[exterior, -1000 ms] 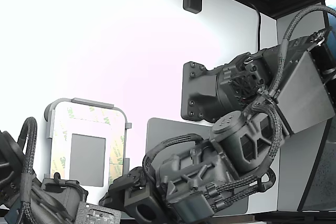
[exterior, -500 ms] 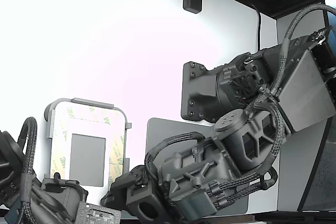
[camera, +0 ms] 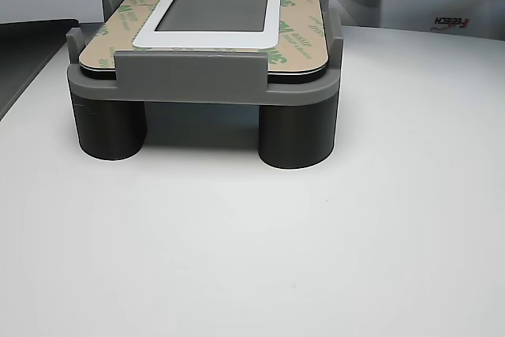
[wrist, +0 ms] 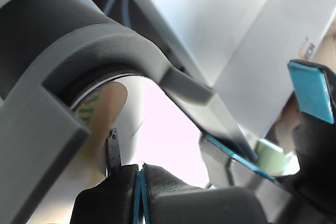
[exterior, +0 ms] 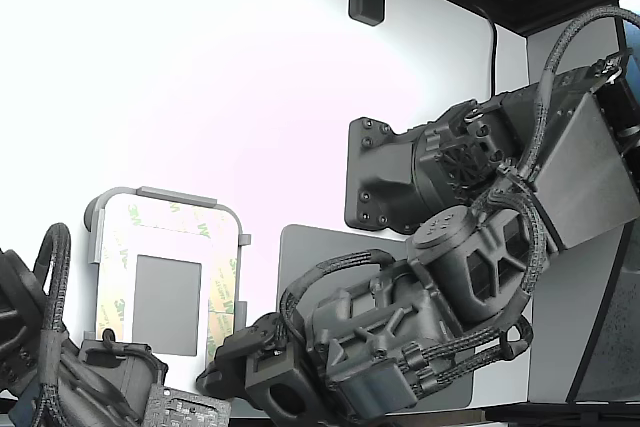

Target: Peel off protective film from adhesive tape.

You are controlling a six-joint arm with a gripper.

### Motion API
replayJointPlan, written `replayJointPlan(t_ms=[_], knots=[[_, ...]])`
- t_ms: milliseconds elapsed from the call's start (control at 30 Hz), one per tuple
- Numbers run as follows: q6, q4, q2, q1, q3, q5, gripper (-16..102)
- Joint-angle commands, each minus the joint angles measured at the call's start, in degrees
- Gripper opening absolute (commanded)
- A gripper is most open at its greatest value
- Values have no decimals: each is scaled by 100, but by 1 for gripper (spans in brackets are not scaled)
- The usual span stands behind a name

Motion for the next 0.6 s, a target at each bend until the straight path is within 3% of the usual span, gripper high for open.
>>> replayJointPlan(t_ms=[0,567], knots=[[-18,-9,167,-44,-70,0,-11],[-114,-229,88,-167,35,-62,-11]])
